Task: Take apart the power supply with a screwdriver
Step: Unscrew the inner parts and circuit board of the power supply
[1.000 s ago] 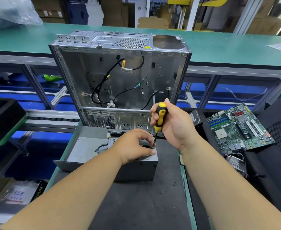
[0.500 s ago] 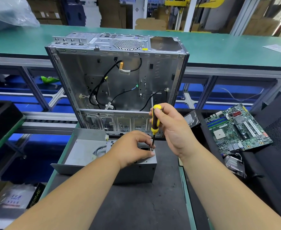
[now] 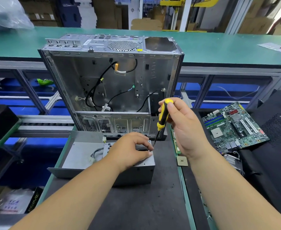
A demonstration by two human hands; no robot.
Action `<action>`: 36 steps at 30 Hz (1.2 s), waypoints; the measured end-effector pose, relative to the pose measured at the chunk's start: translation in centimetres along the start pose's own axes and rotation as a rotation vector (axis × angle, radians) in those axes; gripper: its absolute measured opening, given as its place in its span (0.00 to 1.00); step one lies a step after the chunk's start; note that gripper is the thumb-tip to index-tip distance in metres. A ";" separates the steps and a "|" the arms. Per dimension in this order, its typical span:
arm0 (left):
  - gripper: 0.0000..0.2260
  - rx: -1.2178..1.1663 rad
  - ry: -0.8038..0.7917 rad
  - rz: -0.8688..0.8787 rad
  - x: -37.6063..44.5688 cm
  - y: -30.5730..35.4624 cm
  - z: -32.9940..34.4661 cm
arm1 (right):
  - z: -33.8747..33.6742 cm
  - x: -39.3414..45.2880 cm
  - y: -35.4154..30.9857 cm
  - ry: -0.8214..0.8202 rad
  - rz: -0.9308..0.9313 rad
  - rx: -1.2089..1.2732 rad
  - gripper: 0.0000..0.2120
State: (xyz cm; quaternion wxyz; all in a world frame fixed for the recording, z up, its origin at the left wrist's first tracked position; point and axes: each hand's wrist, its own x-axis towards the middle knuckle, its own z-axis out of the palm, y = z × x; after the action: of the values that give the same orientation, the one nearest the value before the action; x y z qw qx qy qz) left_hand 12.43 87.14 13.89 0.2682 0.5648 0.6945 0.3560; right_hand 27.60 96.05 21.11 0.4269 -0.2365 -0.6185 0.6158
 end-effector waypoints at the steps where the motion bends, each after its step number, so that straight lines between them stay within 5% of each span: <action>1: 0.08 0.000 -0.002 0.009 -0.1 -0.1 0.0 | -0.3 0.0 0.2 0.024 0.003 0.021 0.11; 7: 0.10 -0.006 0.008 0.085 -0.4 -0.5 -0.4 | -1.8 -0.8 3.5 0.106 0.308 0.129 0.15; 15: 0.09 0.090 0.021 0.099 -0.5 -0.6 -0.1 | -1.2 -3.0 7.3 -0.031 0.571 -0.230 0.06; 28: 0.08 0.094 -0.013 0.069 -0.6 -0.3 -0.3 | -1.0 -3.0 7.6 -0.062 0.677 -0.185 0.03; 36: 0.08 0.093 -0.010 0.064 -0.7 -0.3 -0.2 | -1.1 -3.3 8.4 0.008 0.643 0.033 0.10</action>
State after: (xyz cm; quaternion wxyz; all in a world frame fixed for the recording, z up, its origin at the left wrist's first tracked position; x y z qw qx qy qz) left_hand 12.25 86.37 13.80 0.2335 0.6006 0.6904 0.3288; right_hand 28.24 95.05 12.07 0.2168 -0.4153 -0.5005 0.7281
